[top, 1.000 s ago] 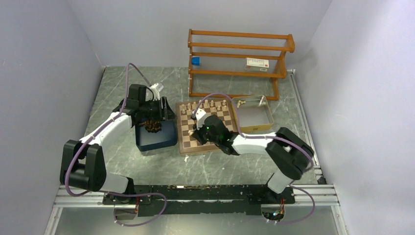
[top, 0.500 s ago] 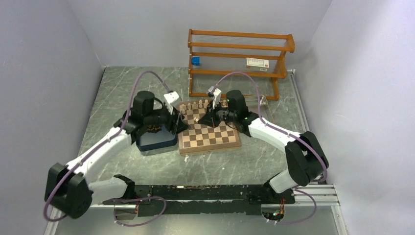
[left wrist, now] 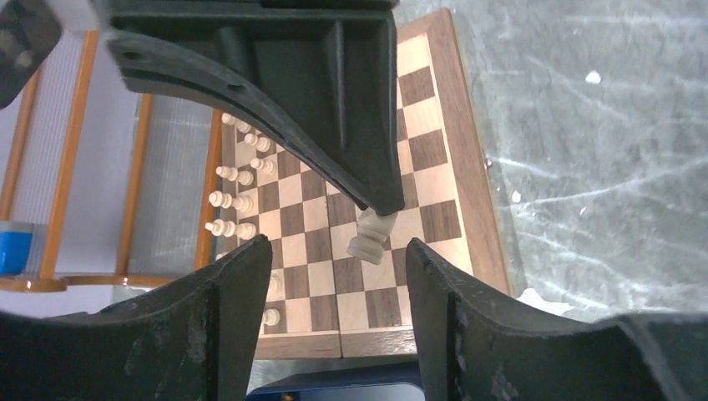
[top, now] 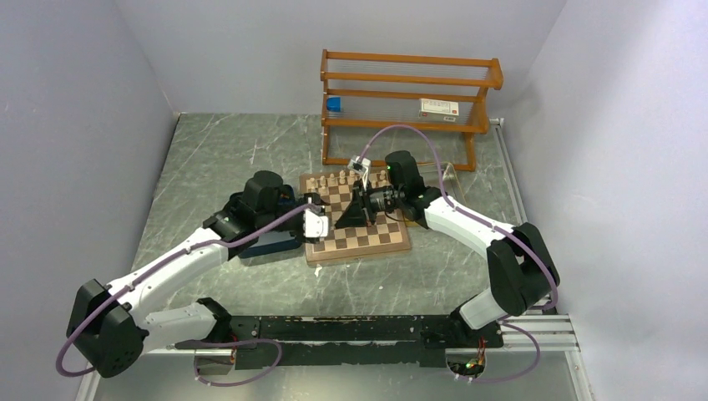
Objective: Set up the chess pieces on the board
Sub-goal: Place the chess piece on the chessboard.
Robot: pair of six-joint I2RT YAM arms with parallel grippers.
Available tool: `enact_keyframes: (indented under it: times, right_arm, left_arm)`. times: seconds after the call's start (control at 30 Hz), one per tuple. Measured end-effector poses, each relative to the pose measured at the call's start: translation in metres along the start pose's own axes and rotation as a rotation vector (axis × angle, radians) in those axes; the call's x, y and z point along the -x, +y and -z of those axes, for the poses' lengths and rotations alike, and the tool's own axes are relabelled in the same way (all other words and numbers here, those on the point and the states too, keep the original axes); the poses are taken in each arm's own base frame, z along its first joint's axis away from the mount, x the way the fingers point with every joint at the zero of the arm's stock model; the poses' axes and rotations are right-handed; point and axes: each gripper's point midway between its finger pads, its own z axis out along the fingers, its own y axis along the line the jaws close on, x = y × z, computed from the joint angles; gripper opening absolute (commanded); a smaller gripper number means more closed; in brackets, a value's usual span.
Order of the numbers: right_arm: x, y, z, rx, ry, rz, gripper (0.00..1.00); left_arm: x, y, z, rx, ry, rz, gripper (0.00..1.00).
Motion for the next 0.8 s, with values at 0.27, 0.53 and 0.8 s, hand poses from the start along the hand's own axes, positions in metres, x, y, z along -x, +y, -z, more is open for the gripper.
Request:
enact_keyframes:
  times: [0.27,0.53,0.8]
  right_arm:
    - [0.001,0.010,0.000,0.048,0.004,-0.027,0.00]
    - [0.010,0.010,-0.001,0.041,-0.028,-0.050,0.03]
    - [0.022,0.001,0.000,-0.023,-0.119,-0.121,0.04]
  left_arm:
    - [-0.014,-0.012,-0.011,-0.060,0.060,-0.114,0.53]
    - [-0.018,-0.014,-0.015,-0.061,0.092,-0.136,0.32]
    - [-0.024,0.001,-0.018,0.003,0.154,-0.024,0.14]
